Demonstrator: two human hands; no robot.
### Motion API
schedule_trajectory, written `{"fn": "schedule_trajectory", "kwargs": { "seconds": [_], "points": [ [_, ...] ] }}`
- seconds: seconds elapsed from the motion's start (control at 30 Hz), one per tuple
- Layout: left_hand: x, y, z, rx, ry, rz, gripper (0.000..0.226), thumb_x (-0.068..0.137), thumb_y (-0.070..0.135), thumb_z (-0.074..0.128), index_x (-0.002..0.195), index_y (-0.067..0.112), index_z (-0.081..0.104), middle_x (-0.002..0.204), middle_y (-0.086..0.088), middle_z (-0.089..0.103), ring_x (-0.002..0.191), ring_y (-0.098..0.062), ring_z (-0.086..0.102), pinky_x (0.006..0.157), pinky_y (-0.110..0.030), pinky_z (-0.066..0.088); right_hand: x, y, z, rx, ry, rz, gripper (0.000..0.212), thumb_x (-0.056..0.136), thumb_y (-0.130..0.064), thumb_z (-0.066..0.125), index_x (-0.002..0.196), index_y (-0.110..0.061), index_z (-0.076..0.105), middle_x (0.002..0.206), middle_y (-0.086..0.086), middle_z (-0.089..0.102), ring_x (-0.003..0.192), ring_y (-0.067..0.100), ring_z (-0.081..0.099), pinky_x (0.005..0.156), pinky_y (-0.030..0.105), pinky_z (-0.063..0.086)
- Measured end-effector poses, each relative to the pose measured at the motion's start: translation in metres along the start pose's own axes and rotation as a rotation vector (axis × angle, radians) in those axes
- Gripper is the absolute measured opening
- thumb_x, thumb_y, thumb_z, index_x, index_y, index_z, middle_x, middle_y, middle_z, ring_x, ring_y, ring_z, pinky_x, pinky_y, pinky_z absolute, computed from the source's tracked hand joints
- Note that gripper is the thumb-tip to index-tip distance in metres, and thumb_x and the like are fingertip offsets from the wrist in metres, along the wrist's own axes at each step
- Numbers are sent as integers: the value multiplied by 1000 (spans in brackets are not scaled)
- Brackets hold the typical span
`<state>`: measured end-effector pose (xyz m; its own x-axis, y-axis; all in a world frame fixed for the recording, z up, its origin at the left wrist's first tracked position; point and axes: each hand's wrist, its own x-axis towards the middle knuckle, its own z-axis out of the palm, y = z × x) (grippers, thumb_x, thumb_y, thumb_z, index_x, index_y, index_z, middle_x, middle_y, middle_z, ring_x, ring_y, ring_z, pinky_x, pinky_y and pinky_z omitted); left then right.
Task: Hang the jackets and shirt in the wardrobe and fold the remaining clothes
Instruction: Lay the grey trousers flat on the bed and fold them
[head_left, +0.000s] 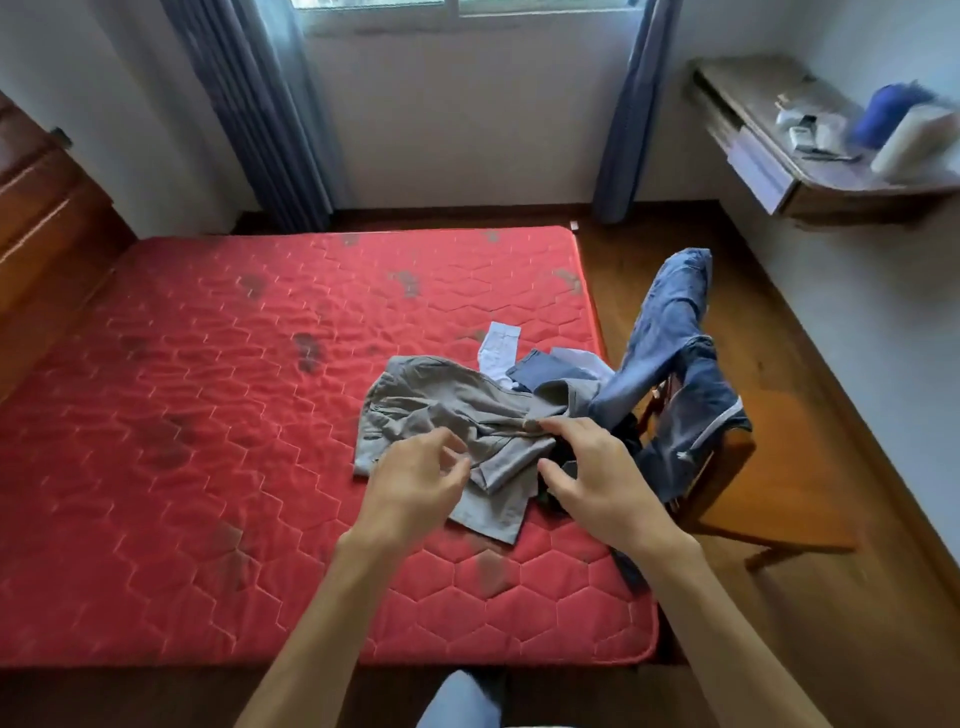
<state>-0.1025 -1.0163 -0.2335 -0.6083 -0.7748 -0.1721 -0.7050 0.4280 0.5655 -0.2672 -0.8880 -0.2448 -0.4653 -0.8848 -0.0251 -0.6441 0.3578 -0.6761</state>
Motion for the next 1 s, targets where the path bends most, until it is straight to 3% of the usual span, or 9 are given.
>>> {"fn": "schedule_trajectory", "kwargs": {
  "seconds": [0.07, 0.23, 0.4, 0.57, 0.67, 0.77, 0.87, 1.0],
  "points": [
    [30, -2, -1, -18, -26, 23, 13, 91, 33, 63, 98, 27, 71, 89, 11, 72, 84, -8, 68, 80, -36, 57, 16, 5, 0, 23, 16, 56, 44, 91, -18, 62, 135, -16, 57, 129, 2, 59, 123, 17, 53, 105, 36, 45],
    [95, -18, -1, -97, -106, 28, 15, 91, 34, 64, 102, 26, 70, 89, 12, 71, 82, -5, 67, 77, -35, 58, 68, 14, 6, 24, 9, 171, 42, 92, -14, 64, 134, -16, 58, 130, -1, 59, 122, 13, 52, 102, 16, 34],
    [144, -52, 21, -206, -180, -86, 7, 89, 33, 66, 96, 32, 69, 80, 20, 66, 82, -1, 66, 78, -29, 55, 110, 31, 36, 104, -23, 277, 40, 93, -17, 64, 133, -15, 59, 123, -2, 61, 112, 6, 56, 98, 18, 41],
    [199, -102, 55, -347, -239, -365, 15, 83, 23, 65, 94, 21, 75, 84, 2, 72, 88, -19, 70, 81, -35, 57, 163, 59, 83, 121, -136, 394, 35, 94, -18, 60, 128, -13, 60, 118, 2, 64, 104, 8, 59, 96, 27, 47],
    [221, -138, 82, -493, -294, -574, 8, 78, 24, 63, 81, 23, 70, 87, -6, 74, 88, -28, 70, 81, -41, 56, 191, 79, 119, 116, -236, 473, 35, 95, -18, 58, 129, -10, 60, 119, 8, 67, 106, 18, 62, 95, 29, 46],
    [230, -157, 102, -780, -268, -855, 11, 94, 10, 59, 87, 16, 66, 86, -8, 69, 76, -20, 64, 77, -38, 58, 218, 98, 157, 106, -362, 528, 38, 96, -19, 54, 132, -8, 56, 120, 10, 67, 112, 23, 61, 93, 29, 43],
    [240, -176, 130, -974, -240, -1024, 7, 95, 11, 60, 96, 13, 67, 86, -7, 70, 73, -17, 66, 64, -30, 58, 244, 119, 198, 164, -445, 651, 40, 94, -22, 56, 132, -10, 56, 117, 8, 68, 113, 24, 62, 96, 34, 47],
    [258, -209, 181, -1054, -228, -1181, 10, 95, 13, 59, 101, 11, 67, 90, -8, 71, 78, -18, 67, 73, -34, 57, 274, 157, 265, 275, -513, 814, 43, 93, -22, 58, 133, -8, 52, 86, -3, 69, 99, 23, 69, 92, 43, 54]
  ]
}}
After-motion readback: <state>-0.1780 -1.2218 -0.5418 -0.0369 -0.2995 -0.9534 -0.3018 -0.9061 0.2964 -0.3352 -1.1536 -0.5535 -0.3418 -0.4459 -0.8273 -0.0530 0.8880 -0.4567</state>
